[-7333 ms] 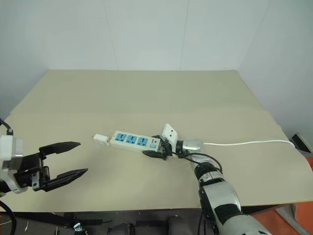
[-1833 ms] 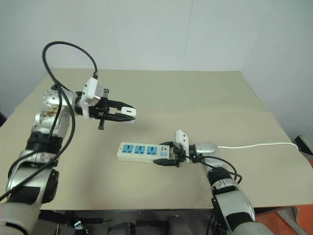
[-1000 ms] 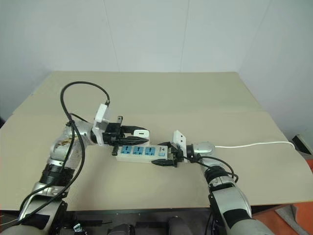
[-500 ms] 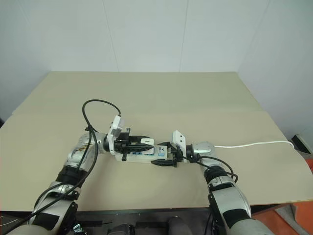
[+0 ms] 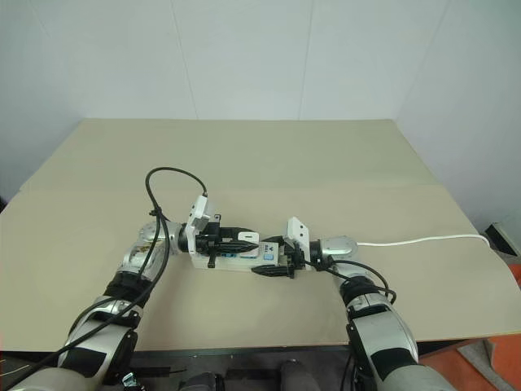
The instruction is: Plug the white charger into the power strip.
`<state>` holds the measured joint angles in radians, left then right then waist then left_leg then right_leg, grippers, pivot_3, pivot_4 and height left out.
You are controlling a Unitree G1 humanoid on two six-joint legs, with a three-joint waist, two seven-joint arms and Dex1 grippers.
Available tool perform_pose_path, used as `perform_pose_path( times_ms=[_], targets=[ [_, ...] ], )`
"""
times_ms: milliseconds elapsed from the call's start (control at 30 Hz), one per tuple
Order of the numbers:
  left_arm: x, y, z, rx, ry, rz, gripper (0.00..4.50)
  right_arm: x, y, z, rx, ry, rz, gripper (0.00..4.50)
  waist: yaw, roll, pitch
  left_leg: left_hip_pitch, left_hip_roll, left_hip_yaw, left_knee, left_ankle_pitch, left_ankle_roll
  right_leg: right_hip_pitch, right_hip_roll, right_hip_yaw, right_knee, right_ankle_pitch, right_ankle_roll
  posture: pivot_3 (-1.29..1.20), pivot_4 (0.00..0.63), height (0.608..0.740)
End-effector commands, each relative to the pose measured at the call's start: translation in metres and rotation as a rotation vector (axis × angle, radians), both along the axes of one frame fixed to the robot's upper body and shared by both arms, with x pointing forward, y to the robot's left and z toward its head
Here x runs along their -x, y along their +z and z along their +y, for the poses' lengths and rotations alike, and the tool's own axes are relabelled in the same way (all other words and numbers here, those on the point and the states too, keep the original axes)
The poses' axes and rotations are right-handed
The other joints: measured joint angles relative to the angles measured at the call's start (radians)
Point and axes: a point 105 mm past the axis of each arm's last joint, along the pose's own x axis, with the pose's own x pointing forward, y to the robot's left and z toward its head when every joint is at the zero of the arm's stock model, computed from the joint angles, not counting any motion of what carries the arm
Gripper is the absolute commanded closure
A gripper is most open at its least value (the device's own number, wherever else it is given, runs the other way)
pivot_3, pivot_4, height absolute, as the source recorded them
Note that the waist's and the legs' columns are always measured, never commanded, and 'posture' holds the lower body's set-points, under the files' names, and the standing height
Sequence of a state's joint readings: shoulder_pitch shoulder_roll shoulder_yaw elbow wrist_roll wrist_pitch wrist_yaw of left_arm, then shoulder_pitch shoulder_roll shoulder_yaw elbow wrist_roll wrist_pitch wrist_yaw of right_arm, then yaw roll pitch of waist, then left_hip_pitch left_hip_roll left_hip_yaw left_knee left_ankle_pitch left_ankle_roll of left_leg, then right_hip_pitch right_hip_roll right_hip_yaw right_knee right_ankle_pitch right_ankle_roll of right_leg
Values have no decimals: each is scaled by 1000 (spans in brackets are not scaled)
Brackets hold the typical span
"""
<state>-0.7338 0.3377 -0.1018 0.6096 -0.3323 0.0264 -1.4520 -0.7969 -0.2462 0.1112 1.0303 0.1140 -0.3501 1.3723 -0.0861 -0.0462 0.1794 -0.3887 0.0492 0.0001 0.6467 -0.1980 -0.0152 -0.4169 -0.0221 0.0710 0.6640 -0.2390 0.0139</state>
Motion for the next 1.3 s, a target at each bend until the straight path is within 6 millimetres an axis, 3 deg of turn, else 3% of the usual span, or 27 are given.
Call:
perform_pose_path(
  times_ms=[33,800,1300],
  targets=[
    [-2,4,1,-14,-10,-40,3484,8,-22,-4,53,-4,74,1067,0,0,0,0,0,0,0,0,0,0,0,0,0,0,0,0,150,740],
    [6,-4,-3,-23,-61,-17,3484,7,-20,-4,51,-9,71,1067,0,0,0,0,0,0,0,0,0,0,0,0,0,0,0,0,150,740],
    [0,-12,-2,-28,-14,-23,3484,6,-20,-4,45,-16,73,1067,0,0,0,0,0,0,-1,0,0,0,0,0,0,0,0,0,150,740]
  ],
)
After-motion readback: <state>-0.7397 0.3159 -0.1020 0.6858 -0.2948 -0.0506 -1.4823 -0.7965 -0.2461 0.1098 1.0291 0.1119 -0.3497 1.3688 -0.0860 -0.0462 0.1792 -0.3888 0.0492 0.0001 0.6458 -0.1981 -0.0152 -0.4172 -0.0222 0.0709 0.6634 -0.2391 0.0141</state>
